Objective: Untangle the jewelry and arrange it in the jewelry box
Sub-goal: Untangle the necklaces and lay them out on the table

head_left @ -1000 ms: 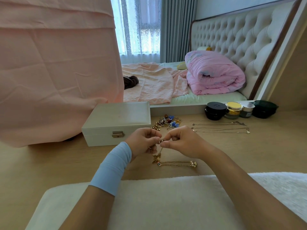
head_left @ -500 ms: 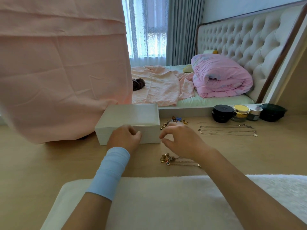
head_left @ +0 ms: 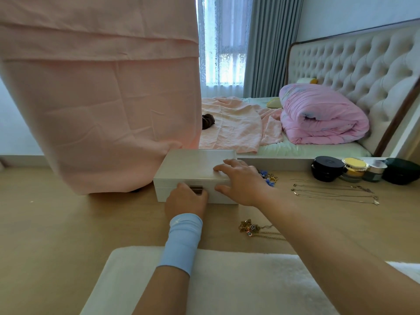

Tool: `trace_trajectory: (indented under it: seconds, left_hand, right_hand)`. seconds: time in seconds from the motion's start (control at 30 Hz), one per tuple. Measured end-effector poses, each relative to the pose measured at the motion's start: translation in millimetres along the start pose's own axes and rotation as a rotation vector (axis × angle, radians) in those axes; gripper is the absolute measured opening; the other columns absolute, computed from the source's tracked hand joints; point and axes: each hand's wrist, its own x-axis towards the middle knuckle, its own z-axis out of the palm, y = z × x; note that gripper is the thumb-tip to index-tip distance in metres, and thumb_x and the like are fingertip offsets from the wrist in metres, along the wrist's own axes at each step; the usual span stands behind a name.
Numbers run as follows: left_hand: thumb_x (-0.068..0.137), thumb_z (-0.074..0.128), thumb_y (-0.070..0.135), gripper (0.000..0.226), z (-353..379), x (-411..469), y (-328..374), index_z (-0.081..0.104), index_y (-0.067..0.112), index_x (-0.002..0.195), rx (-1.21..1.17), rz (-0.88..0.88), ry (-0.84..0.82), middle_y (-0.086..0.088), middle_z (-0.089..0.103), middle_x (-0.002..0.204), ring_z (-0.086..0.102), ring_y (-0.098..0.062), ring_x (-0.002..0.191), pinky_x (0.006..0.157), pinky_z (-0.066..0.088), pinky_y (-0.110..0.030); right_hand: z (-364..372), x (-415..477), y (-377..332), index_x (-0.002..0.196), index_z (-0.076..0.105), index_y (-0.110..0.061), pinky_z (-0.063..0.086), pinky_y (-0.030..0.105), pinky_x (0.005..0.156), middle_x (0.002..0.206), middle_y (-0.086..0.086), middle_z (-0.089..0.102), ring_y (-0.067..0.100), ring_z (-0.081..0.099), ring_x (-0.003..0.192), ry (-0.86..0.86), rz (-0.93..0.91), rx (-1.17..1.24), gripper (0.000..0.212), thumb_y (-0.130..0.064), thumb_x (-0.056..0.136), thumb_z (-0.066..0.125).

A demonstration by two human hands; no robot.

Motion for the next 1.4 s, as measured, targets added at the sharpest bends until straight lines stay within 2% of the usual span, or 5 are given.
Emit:
trace_trajectory:
  seconds: [0.37, 0.63, 0.9, 1.1, 1.4]
  left_hand:
    - [0.082, 0.064, 0.044, 0.034, 3, 3, 4, 0.05, 0.013, 0.088, -0.006, -0.028, -0.007, -0.001, 0.055, 0.078, 0.052, -0.02, 0.07, 0.061, 0.038, -0.028]
    - [0.088, 0.06, 0.045, 0.033, -14, 7, 3, 0.05, 0.013, 0.089, 0.085, 0.024, -0.074, 0.001, 0.053, 0.073, 0.048, -0.017, 0.065, 0.06, 0.037, -0.028]
    - [0.092, 0.054, 0.03, 0.052, -36, 77, 31, 0.041, 0.015, 0.14, 0.045, 0.485, 0.123, -0.013, 0.04, 0.138, 0.034, -0.031, 0.127, 0.108, 0.031, -0.04]
    - [0.094, 0.051, 0.032, 0.061, -26, 113, 48, 0.027, 0.025, 0.15, 0.124, 0.645, 0.025, -0.005, 0.027, 0.155, 0.022, -0.025, 0.143, 0.115, 0.028, -0.042]
    - [0.094, 0.042, 0.058, 0.067, -7, 112, 43, 0.018, 0.036, 0.153, 0.35, 0.527, -0.328, -0.002, 0.004, 0.164, 0.002, -0.025, 0.15, 0.12, 0.007, -0.047]
  right_hand:
    - [6, 0, 0, 0.148, 0.041, -0.033, 0.047, 0.045, 0.099, 0.151, -0.005, 0.044, 0.02, 0.038, 0.141, 0.126, -0.102, 0.005, 0.049, -0.044, 0.102, 0.052]
    - [-17, 22, 3, 0.112, 0.059, -0.008, 0.045, 0.034, 0.059, 0.109, 0.013, 0.057, 0.029, 0.055, 0.098, 0.661, -0.08, 0.035, 0.034, -0.032, 0.091, 0.072]
    - [-47, 61, 5, 0.09, 0.05, -0.013, 0.034, 0.025, 0.054, 0.07, -0.004, 0.051, 0.009, 0.048, 0.063, 0.67, 0.251, 0.478, 0.033, -0.042, 0.096, 0.063]
    - [-38, 75, 21, 0.125, 0.054, -0.015, 0.045, 0.026, 0.085, 0.116, 0.007, 0.062, 0.021, 0.061, 0.103, 0.597, 0.117, 0.627, 0.027, -0.02, 0.098, 0.059]
    - [-12, 79, 24, 0.155, 0.032, -0.024, 0.018, 0.052, 0.123, 0.166, 0.01, 0.01, 0.028, 0.013, 0.153, 0.135, 0.077, 0.211, 0.065, -0.021, 0.095, 0.056]
